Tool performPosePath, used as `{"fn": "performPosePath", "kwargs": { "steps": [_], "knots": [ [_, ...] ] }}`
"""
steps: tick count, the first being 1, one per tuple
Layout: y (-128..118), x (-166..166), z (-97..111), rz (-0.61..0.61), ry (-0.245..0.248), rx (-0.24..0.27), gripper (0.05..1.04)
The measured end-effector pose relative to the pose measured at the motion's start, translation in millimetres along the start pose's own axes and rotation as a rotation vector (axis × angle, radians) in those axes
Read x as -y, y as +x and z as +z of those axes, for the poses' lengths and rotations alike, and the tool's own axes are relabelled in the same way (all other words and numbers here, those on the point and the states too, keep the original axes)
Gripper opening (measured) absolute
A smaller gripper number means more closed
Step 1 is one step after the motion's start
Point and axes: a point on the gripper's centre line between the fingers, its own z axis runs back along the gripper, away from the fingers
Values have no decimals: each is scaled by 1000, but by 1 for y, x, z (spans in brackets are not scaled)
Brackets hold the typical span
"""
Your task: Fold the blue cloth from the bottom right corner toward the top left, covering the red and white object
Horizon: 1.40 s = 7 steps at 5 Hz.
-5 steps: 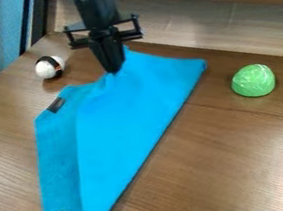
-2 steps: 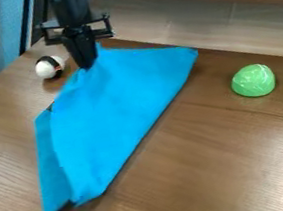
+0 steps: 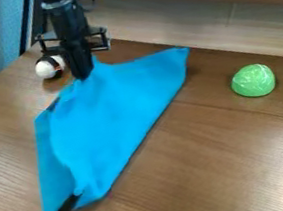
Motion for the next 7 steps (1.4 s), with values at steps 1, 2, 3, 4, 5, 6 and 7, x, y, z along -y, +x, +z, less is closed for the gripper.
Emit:
{"fn": "performPosePath", "kwargs": {
  "steps": [1,2,3,4,5,6,7],
  "knots": [
    [-8,-5,-22,6,7,-43,269],
    [-13,-7,-30,2,7,-50,513],
    [-19,-10,-42,12,18,-83,823],
    [-18,-9,-41,22,14,-80,1011],
    [-19,-5,-39,31,-9,-78,1007],
    [-15,1,-15,29,-38,-24,1001],
    [-13,4,-8,20,-55,-16,1001]
  ]
}}
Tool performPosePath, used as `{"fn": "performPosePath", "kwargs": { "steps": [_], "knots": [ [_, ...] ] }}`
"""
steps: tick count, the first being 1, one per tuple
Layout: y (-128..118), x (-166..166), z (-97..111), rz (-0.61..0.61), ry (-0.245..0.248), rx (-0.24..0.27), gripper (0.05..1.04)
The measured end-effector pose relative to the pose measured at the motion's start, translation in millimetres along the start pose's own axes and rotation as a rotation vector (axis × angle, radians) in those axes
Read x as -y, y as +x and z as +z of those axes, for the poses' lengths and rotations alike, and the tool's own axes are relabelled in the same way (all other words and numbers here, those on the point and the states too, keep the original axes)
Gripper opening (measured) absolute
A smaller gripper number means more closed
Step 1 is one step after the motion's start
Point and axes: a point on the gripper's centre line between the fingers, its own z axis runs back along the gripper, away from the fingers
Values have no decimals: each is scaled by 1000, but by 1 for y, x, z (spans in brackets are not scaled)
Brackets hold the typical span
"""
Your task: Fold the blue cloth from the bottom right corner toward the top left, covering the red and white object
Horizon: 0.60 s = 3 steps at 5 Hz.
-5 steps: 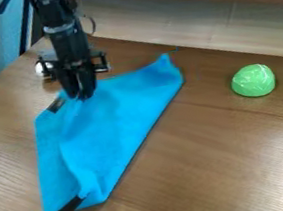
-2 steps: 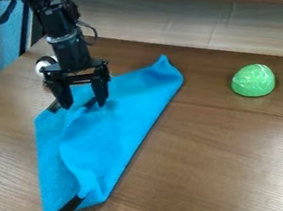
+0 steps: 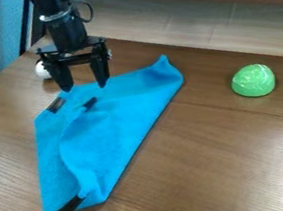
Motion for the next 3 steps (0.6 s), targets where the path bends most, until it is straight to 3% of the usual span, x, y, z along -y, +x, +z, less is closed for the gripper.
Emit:
{"fn": "performPosePath", "kwargs": {
  "steps": [1,3],
  "knots": [
    [0,20,15,-64,0,28,1001],
    [5,71,22,-190,-4,52,1001]
  ]
}}
